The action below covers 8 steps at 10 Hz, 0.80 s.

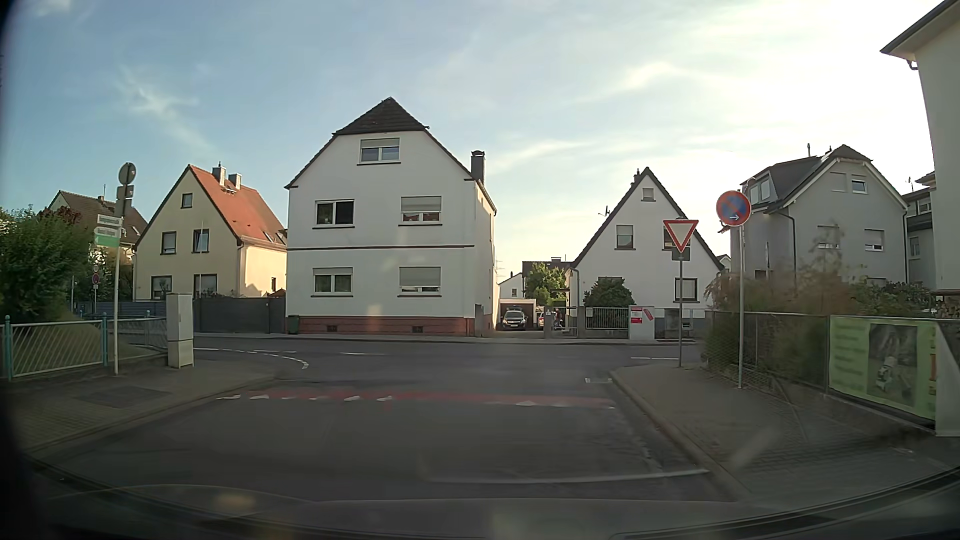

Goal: Follow the waypoints while adhering to traffic rules and regulations

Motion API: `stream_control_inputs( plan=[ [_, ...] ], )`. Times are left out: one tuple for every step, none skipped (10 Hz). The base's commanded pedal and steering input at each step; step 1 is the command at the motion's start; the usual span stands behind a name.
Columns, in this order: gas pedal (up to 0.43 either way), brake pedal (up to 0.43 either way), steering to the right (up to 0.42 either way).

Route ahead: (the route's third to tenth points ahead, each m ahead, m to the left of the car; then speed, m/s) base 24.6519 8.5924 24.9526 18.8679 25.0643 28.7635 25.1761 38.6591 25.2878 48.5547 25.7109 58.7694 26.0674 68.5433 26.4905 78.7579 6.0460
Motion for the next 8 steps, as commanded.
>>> stream_control_inputs(
  plan=[
    [0.0, 0.238, 0.03],
    [0.0, 0.244, 0.031],
    [0.0, 0.244, 0.032],
    [0.0, 0.244, 0.032],
    [0.0, 0.244, 0.033],
    [0.0, 0.244, 0.032],
    [0.0, 0.244, 0.032],
    [0.0, 0.25, 0.032]
  ],
)
